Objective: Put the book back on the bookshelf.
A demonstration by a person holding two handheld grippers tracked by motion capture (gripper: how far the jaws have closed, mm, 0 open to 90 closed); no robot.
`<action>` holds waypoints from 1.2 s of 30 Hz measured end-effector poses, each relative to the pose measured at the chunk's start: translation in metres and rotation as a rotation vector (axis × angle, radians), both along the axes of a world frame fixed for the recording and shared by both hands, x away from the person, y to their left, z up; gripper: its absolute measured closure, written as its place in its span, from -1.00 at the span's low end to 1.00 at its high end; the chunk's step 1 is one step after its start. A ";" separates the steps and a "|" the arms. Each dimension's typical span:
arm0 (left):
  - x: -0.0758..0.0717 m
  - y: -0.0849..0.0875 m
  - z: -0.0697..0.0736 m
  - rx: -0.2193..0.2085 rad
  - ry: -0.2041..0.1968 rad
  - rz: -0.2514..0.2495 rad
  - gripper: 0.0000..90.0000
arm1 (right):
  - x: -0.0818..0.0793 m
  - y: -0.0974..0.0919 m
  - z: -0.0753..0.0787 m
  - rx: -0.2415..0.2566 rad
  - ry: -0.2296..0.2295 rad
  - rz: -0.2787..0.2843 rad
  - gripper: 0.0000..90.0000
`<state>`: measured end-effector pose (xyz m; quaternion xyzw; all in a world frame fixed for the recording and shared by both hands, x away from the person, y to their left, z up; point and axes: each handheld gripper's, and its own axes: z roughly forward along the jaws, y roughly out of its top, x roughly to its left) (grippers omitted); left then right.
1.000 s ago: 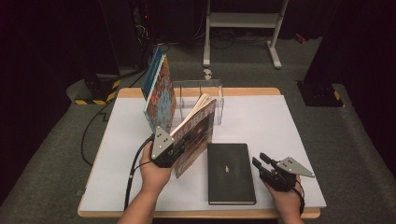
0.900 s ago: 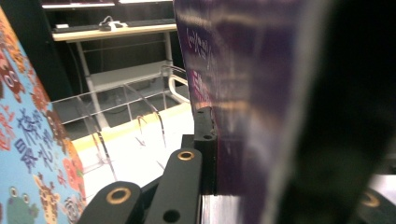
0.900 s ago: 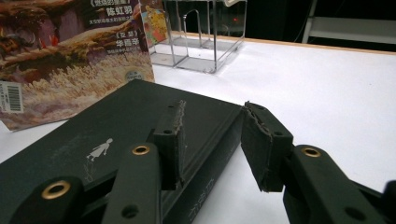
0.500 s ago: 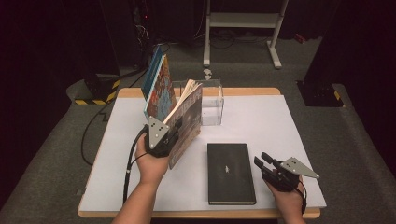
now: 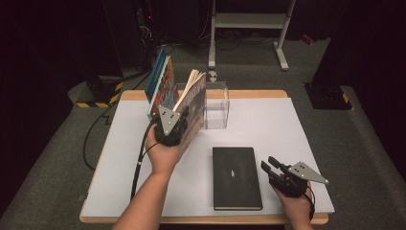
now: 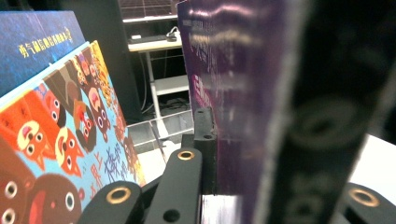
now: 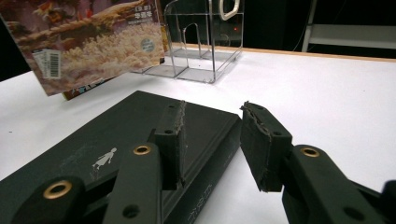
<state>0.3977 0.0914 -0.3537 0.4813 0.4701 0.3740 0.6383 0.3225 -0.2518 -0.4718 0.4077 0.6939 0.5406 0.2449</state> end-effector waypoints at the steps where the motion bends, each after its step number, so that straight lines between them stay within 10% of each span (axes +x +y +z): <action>1: 0.002 -0.001 0.000 0.003 0.000 0.005 0.86 | 0.000 0.000 0.000 0.000 0.000 0.001 0.34; 36: 0.098 -0.019 0.000 0.014 0.031 0.152 0.86 | -0.001 0.002 -0.001 0.004 0.001 0.010 0.35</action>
